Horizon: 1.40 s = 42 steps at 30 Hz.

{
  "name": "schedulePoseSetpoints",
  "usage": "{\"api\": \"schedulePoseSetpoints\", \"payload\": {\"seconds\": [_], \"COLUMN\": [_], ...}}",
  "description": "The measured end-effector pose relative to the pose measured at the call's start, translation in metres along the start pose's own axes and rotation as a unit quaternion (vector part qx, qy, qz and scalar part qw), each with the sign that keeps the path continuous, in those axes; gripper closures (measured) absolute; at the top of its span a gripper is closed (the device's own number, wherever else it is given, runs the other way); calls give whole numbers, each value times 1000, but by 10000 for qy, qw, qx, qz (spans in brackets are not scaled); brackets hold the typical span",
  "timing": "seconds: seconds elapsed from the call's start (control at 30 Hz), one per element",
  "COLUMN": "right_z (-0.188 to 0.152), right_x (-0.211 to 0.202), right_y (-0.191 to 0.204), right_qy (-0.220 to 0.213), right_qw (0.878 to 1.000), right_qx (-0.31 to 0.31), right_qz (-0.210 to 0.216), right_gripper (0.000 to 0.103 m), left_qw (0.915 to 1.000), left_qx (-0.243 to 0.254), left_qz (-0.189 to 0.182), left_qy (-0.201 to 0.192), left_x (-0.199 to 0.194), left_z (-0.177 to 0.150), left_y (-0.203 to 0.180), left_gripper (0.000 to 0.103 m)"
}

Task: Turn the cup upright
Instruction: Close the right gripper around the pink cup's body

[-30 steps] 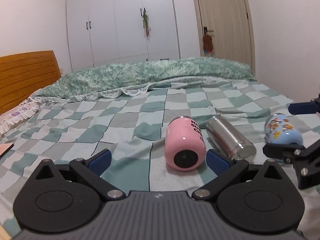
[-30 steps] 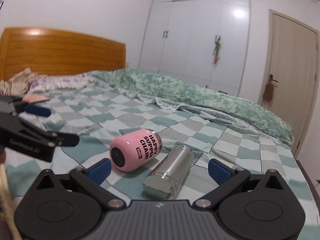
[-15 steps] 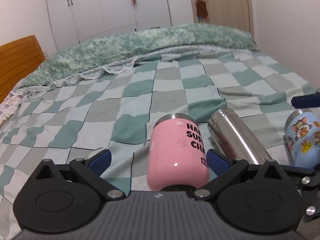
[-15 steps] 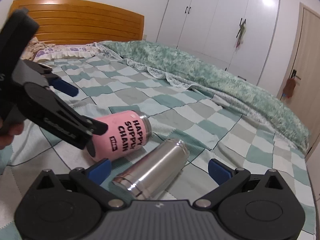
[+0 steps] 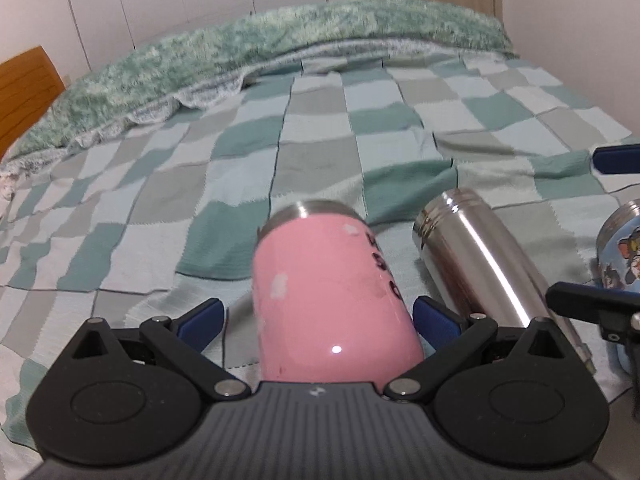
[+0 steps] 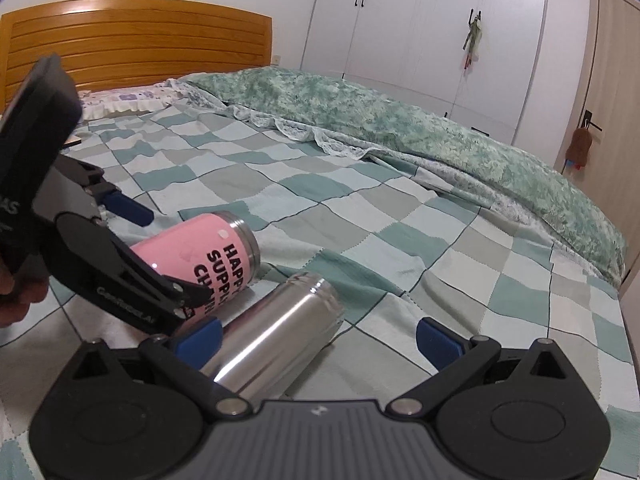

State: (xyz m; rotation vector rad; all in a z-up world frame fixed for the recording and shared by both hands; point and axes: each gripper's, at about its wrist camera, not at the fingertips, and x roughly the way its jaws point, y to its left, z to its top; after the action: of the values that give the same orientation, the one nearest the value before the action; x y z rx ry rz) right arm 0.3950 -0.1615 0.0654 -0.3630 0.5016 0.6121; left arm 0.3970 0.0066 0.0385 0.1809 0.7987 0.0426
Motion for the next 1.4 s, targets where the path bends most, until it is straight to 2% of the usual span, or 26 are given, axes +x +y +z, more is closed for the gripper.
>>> {"api": "schedulePoseSetpoints", "payload": {"seconds": [0.03,0.07,0.1,0.5,0.77,0.93,1.1,1.4], "right_z": [-1,-1,0,-3,-4,-7,-20,-61], "right_x": [0,1,1,-6,-53,-91,-127,-157], "right_y": [-1,-1,-1,2,27,52,79,111], "right_qy": [10,14,0,-5,-84,-108,-55,288], "right_qw": [10000,10000,10000,9999,9998,9998,9998,9988], "right_qx": [9,13,9,100,141,147,164,397], "right_qz": [-5,-13,2,65,64,42,18,-12], "right_gripper": [0,0,0,0,0,0,0,0], "left_qw": [9999,9997,9993,9988,9985,9980,9975,9972], "left_qx": [-42,-89,-146,-422,-387,-348,-321,-284], "left_qz": [-51,-106,-92,-225,-363,-448,-583,-693], "left_qy": [111,226,340,110,-168,-294,-231,21], "left_x": [5,9,13,-11,-74,-121,-155,-165], "left_z": [0,0,0,-17,-36,-61,-99,-158], "left_y": [0,1,2,16,14,10,4,-15], "left_gripper": [6,15,17,17,17,17,17,17]}}
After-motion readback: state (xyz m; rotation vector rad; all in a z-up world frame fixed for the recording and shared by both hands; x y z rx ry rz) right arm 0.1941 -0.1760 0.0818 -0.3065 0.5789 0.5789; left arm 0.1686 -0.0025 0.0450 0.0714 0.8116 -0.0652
